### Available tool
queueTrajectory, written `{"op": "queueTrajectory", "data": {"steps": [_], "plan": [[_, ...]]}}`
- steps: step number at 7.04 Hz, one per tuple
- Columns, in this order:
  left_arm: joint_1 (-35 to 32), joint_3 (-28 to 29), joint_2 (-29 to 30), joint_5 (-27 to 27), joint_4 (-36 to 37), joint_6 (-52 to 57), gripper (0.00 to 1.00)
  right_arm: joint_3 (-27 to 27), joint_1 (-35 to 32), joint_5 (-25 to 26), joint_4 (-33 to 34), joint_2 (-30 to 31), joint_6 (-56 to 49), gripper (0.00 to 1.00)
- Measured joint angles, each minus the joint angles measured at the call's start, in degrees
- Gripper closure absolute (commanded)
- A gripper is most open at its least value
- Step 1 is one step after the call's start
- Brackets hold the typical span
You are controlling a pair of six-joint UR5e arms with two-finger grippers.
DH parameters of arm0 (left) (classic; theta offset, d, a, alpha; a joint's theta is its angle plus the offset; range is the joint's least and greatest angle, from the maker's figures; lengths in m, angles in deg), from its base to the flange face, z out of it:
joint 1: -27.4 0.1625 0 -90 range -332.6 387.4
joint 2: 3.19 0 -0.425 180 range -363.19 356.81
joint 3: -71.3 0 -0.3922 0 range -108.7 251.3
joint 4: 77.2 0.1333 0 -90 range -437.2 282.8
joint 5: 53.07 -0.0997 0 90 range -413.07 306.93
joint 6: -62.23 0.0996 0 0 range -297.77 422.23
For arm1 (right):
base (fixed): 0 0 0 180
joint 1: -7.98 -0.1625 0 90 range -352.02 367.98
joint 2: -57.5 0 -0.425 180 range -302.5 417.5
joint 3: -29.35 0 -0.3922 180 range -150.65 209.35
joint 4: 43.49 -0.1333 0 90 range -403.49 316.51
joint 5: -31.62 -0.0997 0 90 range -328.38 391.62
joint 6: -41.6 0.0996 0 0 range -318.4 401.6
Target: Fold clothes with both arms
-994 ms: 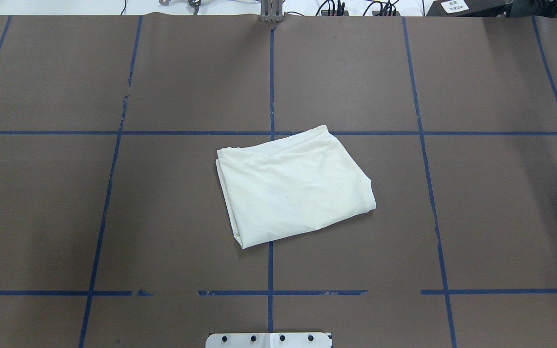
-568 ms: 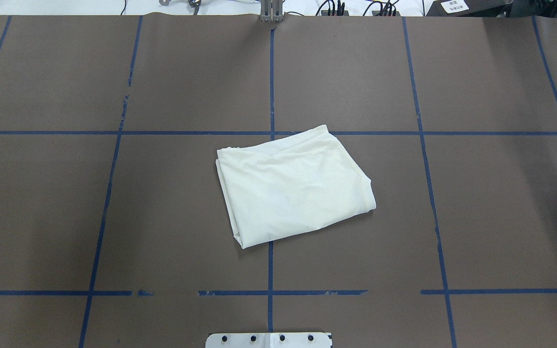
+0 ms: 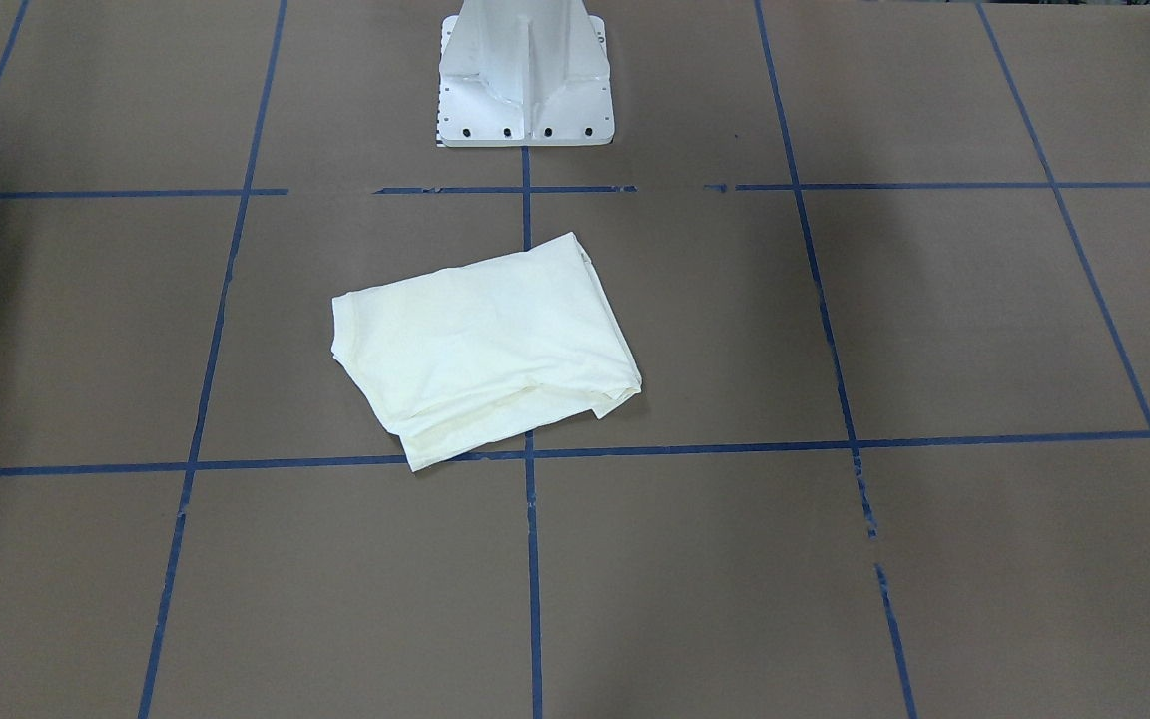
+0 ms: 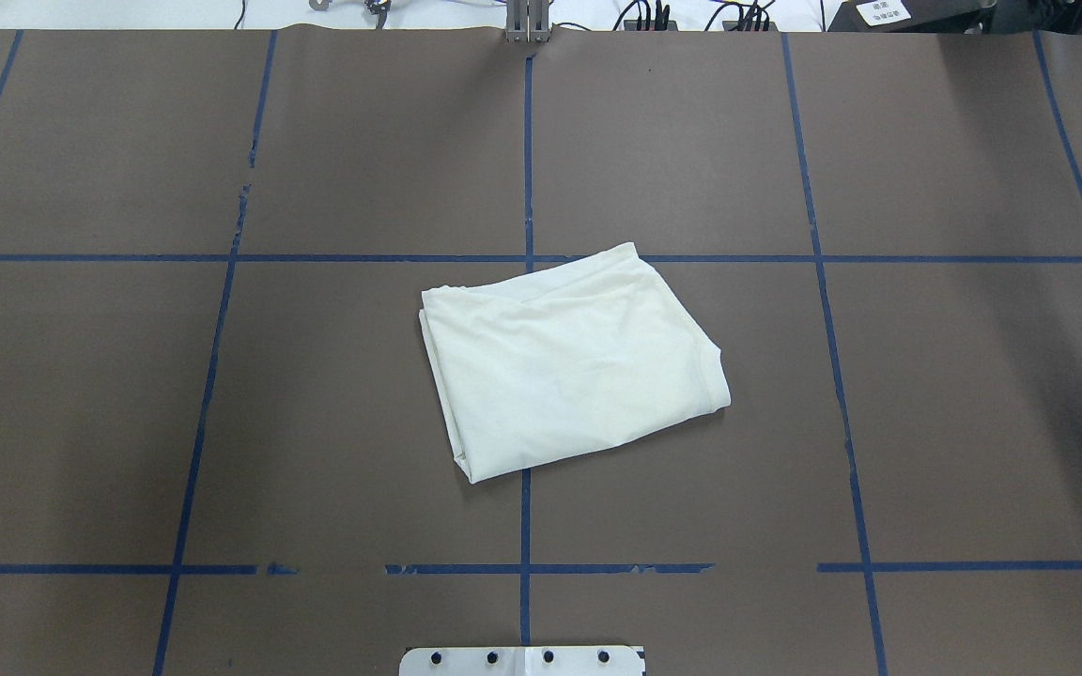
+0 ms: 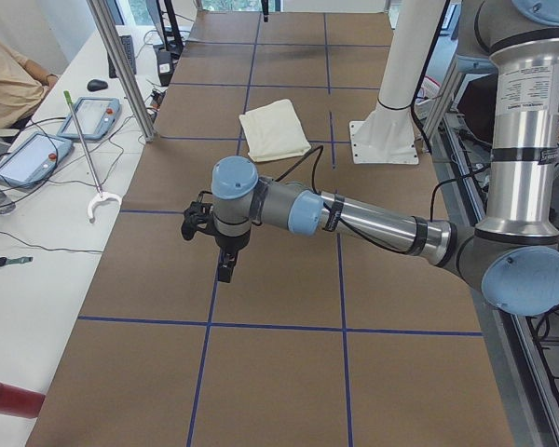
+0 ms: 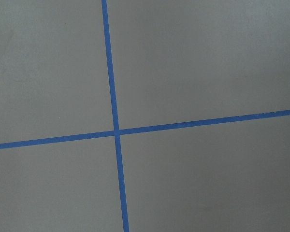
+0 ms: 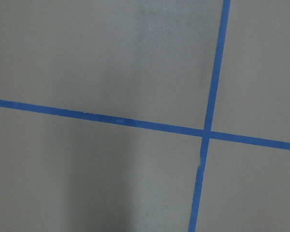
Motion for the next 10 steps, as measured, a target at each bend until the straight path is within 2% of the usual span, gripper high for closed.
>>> {"op": "queueTrajectory", "data": {"steps": [4, 7, 10], "plan": [[-0.07, 0.63, -0.8, -0.19, 0.24, 0.0, 0.0, 2.05, -0.46, 0.1, 0.34, 1.54, -0.05, 0.0], [-1.0, 5.73, -0.27, -0.15, 0.09, 0.14, 0.0, 5.29, -0.56, 1.42, 0.49, 4.15, -0.05, 0.0], [-4.58, 8.93, 0.0, 0.32, 0.21, 2.86, 0.0, 5.64, -0.43, 1.85, 0.56, 5.49, 0.01, 0.0]]}}
